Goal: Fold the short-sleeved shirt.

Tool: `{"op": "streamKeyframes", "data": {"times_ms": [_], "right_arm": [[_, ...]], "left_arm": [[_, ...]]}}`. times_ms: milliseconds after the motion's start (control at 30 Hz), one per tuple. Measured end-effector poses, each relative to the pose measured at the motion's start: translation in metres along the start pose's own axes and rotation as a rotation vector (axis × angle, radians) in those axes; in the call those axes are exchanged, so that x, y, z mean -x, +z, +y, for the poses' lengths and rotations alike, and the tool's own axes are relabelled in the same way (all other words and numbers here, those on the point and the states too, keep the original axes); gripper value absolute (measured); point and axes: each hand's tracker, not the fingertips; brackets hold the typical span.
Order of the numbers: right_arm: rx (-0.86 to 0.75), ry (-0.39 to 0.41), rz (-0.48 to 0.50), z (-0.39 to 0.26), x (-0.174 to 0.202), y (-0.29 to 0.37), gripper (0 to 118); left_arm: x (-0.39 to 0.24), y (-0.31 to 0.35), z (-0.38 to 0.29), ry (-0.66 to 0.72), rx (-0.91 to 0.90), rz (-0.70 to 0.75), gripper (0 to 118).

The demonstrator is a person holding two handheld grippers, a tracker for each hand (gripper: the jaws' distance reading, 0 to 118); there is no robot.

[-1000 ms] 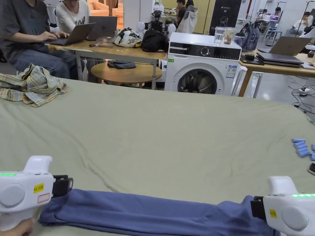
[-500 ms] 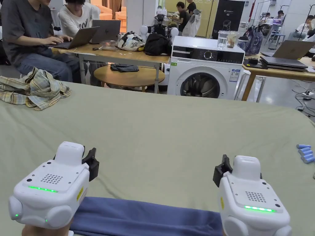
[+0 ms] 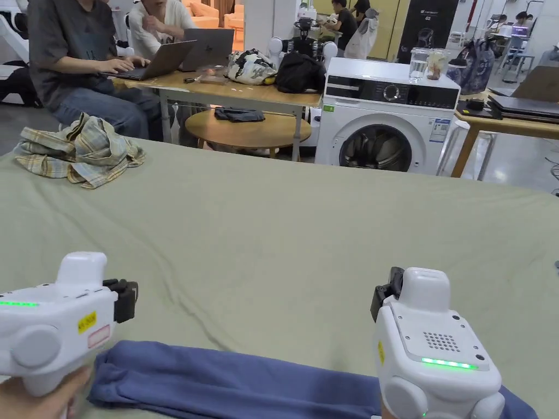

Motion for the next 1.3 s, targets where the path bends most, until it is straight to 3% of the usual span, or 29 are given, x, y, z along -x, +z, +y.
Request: {"op": "streamKeyframes", "data": {"times_ms": [133,233,400,567,733,833,867,933,1000,1033,1300], "right_arm": [[0.024,0.021,0.027,-0.003,0.004,-0.005,0],[0.043,0.032,0.039,-0.005,0.007,-0.011,0],[0.082,0.026,0.047,-0.011,0.008,-0.015,0],[0.111,0.029,0.051,-0.017,0.005,-0.018,0],[0.131,0.025,0.056,-0.019,0.006,-0.020,0],[0.137,0.021,0.060,-0.021,0.007,-0.021,0],[0.139,0.016,0.058,-0.022,0.008,-0.021,0],[0.145,0.006,0.062,-0.022,0.007,-0.021,0],[0.146,0.012,0.062,-0.022,0.007,-0.021,0],[0.144,0.016,0.061,-0.022,0.007,-0.020,0],[0.133,0.024,0.057,-0.017,0.000,-0.018,0]], "left_arm": [[0.046,-0.020,-0.005,0.121,0.294,-0.174,6],[0.072,-0.033,-0.011,0.208,0.407,-0.250,42],[0.103,-0.044,-0.020,0.358,0.475,-0.301,65],[0.123,-0.053,-0.038,0.437,0.581,-0.457,65],[0.119,-0.069,-0.058,0.577,0.559,-0.635,65],[0.106,-0.084,-0.065,0.575,0.537,-0.728,65],[0.103,-0.087,-0.067,0.582,0.524,-0.743,55],[0.097,-0.089,-0.068,0.581,0.523,-0.679,15],[0.093,-0.090,-0.070,0.510,0.551,-0.575,10],[0.093,-0.086,-0.070,0.543,0.525,-0.625,9],[0.087,-0.051,-0.044,0.509,0.454,-0.585,7]]}}
